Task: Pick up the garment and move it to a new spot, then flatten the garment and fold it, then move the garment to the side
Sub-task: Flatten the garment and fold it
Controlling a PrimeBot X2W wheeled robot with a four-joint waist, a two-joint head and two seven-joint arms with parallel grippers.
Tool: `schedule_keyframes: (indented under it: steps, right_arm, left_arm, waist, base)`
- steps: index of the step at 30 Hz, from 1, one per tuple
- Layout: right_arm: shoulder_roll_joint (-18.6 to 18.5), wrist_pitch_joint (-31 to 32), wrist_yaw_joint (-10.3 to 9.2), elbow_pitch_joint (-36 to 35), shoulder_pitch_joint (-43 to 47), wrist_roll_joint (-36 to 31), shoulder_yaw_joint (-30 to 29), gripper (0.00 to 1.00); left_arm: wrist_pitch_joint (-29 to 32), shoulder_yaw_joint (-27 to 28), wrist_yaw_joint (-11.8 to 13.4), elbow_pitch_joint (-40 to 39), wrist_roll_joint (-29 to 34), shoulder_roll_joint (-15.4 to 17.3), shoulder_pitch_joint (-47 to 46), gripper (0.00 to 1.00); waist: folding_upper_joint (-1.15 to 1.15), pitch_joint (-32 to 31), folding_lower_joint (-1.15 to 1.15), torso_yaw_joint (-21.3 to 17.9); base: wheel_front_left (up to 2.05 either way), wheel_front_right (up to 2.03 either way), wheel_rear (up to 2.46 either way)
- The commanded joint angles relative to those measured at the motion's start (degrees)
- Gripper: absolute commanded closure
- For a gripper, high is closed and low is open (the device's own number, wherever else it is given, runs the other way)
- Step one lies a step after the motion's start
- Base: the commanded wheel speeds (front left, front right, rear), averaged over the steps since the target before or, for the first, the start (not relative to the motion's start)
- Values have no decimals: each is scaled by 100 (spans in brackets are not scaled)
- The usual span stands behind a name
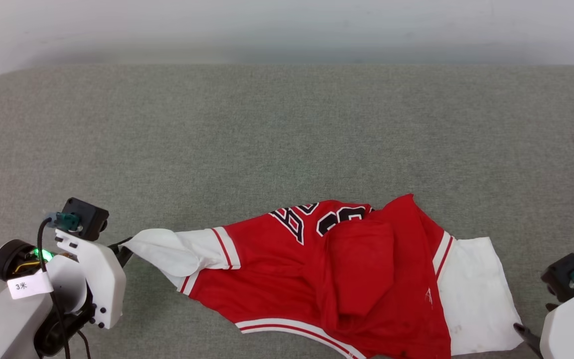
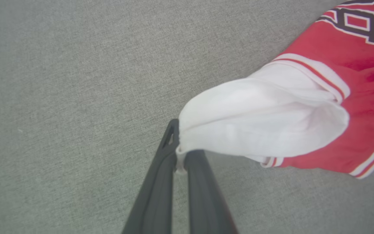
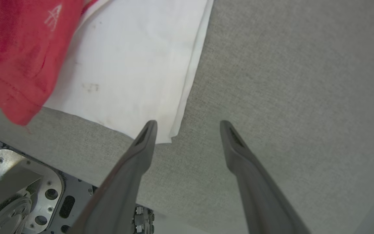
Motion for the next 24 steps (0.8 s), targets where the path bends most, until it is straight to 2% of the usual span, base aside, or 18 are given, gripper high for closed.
schedule_keyframes:
  steps: [1, 7, 11, 17, 18, 19, 20, 24]
  right_arm:
    - [-27, 30, -7, 129, -100, 1, 109, 0]
    - [38, -103, -6, 905, -349, 162, 627, 0]
    - [171, -320, -1, 1477, -385, 246, 1247, 0]
    - [311, -609, 33, 1919, -506, 519, 1975, 0]
    - [311, -666, 33, 1957, -529, 575, 2063, 7]
    - [296, -778, 34, 1961, -556, 598, 2137, 73]
    - [285, -888, 34, 1963, -591, 611, 2176, 100]
    - [203, -1351, 33, 1874, -603, 703, 2039, 100]
  left_arm:
    - [-16, -28, 3, -27, 57, -45, -73, 100]
    - [-37, -53, -23, -98, 141, -96, -246, 100]
    - [-66, -74, -42, -95, 170, -136, -318, 100]
    - [-129, -78, -89, -54, 95, -202, -313, 100]
    - [-148, -80, -95, -50, 83, -217, -291, 100]
    - [-167, -88, -99, -41, 77, -232, -266, 100]
    - [-172, -101, -102, -29, 64, -244, -235, 100]
    - [-228, -130, -96, -67, 20, -245, -82, 100]
  waist:
    - [0, 81, 0, 58]
    - [0, 329, 0, 190]
    - [0, 448, 0, 251]
    - [0, 481, 0, 277]
    - [0, 466, 0, 277]
    - [0, 440, 0, 276]
    - [0, 402, 0, 276]
    - [0, 215, 0, 257]
  base:
    - [0, 0, 0]
    - [0, 0, 0]
    - [0, 0, 0]
    - [0, 0, 0]
    - [0, 0, 0]
    - [0, 0, 0]
    - [0, 0, 0]
    - [0, 0, 0]
